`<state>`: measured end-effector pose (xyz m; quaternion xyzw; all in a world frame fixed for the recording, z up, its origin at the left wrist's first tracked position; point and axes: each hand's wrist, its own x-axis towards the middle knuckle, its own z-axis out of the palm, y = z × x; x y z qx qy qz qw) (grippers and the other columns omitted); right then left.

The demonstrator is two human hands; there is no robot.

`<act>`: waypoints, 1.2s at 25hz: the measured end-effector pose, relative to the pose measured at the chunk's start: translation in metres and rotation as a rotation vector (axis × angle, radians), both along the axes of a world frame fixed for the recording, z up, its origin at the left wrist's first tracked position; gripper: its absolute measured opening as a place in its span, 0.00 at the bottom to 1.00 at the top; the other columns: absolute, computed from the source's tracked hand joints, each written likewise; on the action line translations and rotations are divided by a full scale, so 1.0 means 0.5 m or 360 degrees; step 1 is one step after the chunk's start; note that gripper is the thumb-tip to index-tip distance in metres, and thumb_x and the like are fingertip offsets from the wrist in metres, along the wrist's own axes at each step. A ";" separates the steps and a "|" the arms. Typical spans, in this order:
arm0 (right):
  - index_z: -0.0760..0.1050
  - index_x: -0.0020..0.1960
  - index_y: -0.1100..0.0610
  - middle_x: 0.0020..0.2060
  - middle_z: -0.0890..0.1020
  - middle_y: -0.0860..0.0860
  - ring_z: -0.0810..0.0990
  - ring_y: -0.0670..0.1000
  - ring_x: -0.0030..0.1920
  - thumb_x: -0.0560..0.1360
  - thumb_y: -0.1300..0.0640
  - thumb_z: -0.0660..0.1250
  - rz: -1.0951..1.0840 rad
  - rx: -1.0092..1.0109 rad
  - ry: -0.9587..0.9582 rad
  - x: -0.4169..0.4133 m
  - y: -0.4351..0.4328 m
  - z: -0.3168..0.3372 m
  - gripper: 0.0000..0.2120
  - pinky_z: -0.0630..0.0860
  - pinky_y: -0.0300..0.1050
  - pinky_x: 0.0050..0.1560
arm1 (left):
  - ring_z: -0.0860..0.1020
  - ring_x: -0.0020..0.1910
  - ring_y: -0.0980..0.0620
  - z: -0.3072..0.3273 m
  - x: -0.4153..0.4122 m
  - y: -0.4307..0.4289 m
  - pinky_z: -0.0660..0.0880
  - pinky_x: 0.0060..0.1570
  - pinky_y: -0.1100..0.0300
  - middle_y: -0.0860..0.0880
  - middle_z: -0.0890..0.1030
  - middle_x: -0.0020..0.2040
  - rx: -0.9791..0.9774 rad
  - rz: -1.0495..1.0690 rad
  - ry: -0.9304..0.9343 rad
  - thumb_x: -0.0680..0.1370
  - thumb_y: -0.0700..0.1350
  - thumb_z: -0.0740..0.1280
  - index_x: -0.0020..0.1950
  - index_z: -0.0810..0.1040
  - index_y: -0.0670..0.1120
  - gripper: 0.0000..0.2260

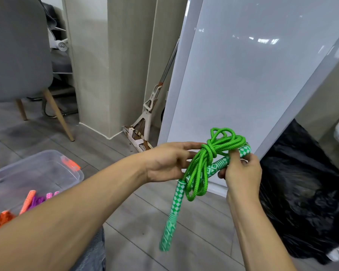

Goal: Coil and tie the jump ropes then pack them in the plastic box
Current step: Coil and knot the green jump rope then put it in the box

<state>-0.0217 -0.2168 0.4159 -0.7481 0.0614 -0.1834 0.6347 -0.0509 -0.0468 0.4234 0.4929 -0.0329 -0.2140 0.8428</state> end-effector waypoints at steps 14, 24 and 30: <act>0.73 0.45 0.60 0.28 0.73 0.54 0.72 0.50 0.20 0.81 0.60 0.62 0.0313 0.0578 0.0619 0.005 0.011 -0.009 0.07 0.75 0.45 0.31 | 0.81 0.55 0.50 -0.025 -0.017 -0.024 0.79 0.57 0.49 0.51 0.77 0.60 0.1287 0.0314 -0.0863 0.67 0.36 0.76 0.69 0.68 0.51 0.34; 0.79 0.50 0.54 0.36 0.80 0.50 0.78 0.51 0.36 0.80 0.51 0.64 0.0863 -0.0146 0.0521 -0.009 0.012 -0.020 0.08 0.71 0.48 0.38 | 0.83 0.47 0.44 -0.058 0.009 -0.022 0.81 0.54 0.49 0.41 0.83 0.47 0.0700 0.0465 -0.0486 0.78 0.36 0.71 0.59 0.75 0.37 0.11; 0.73 0.54 0.52 0.48 0.83 0.52 0.80 0.49 0.45 0.70 0.43 0.72 0.0864 -0.0757 0.0759 -0.052 0.036 -0.047 0.19 0.73 0.45 0.41 | 0.83 0.51 0.42 -0.077 0.045 0.002 0.79 0.57 0.42 0.43 0.84 0.50 0.0691 0.1082 -0.0296 0.77 0.45 0.72 0.57 0.76 0.43 0.12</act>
